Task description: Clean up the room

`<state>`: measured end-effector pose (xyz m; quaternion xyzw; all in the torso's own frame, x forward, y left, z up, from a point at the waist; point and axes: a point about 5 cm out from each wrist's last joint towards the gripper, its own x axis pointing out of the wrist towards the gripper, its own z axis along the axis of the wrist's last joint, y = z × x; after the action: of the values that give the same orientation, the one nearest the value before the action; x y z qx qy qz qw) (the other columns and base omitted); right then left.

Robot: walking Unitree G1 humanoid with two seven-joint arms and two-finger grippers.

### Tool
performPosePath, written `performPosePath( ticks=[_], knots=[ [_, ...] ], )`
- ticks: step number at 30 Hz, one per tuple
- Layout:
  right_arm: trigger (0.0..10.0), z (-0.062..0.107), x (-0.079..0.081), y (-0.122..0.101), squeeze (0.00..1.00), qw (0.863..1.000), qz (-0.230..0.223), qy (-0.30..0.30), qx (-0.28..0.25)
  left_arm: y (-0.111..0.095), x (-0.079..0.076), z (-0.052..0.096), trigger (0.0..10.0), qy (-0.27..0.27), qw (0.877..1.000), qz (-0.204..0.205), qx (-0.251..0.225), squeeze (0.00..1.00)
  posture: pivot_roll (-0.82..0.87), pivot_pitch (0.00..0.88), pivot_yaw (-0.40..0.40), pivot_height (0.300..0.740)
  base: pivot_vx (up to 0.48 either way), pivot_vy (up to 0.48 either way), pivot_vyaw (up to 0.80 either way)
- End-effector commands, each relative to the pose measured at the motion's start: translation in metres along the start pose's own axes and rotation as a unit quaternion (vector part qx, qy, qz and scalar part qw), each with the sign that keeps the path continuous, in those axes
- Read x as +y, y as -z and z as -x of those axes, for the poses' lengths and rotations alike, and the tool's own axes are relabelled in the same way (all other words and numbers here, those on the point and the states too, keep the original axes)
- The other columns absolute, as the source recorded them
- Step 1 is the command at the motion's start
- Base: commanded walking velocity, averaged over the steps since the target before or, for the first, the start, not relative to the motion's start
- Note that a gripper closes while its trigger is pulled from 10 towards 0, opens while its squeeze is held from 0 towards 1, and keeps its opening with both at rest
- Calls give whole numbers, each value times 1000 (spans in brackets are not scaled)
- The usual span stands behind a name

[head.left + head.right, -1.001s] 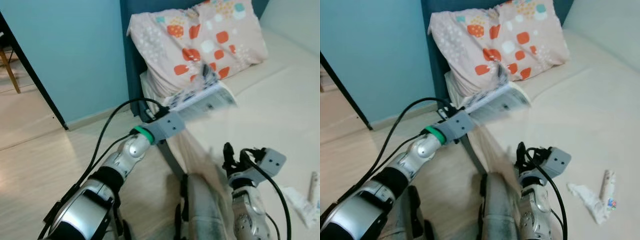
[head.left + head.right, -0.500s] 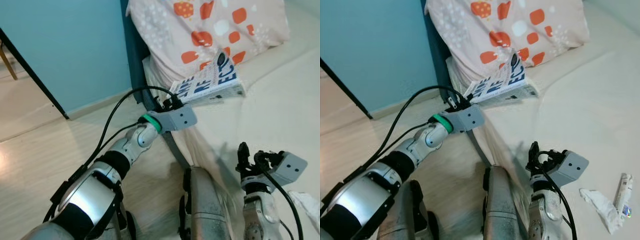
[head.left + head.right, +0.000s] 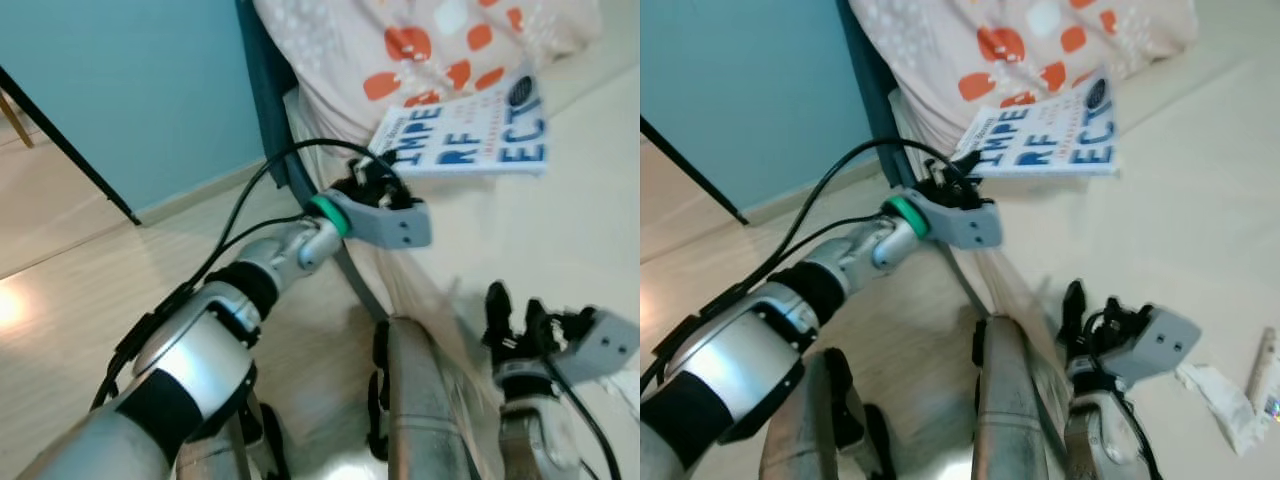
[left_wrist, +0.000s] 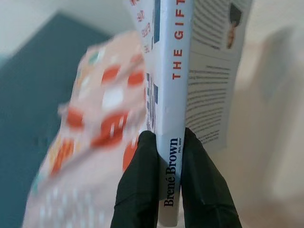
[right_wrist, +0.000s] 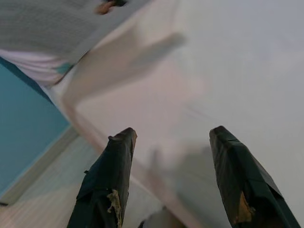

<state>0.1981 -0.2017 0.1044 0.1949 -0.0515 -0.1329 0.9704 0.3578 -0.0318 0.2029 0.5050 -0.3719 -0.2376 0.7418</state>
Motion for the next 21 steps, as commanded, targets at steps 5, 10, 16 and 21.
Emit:
performPosePath(
  ticks=[5,10,16,21],
  knots=[
    [10000,31,-4,12,0,996,-50,67,31,-18,-4,-8,10000,-3,998,-34,-46,0,-434,352,160,576,0,0,0],
    [10000,58,-13,1,0,993,-42,108,26,-30,-11,-14,10000,-11,994,-99,-52,0,-521,382,171,576,0,0,0],
    [10000,66,-13,-5,0,991,-44,121,22,-29,10,-24,10000,-86,985,-145,-48,0,-544,397,180,576,0,0,0],
    [10000,68,-8,-6,0,991,-49,121,21,-31,24,-30,10000,-120,978,-160,-54,0,-554,409,186,576,0,0,0]
  ],
)
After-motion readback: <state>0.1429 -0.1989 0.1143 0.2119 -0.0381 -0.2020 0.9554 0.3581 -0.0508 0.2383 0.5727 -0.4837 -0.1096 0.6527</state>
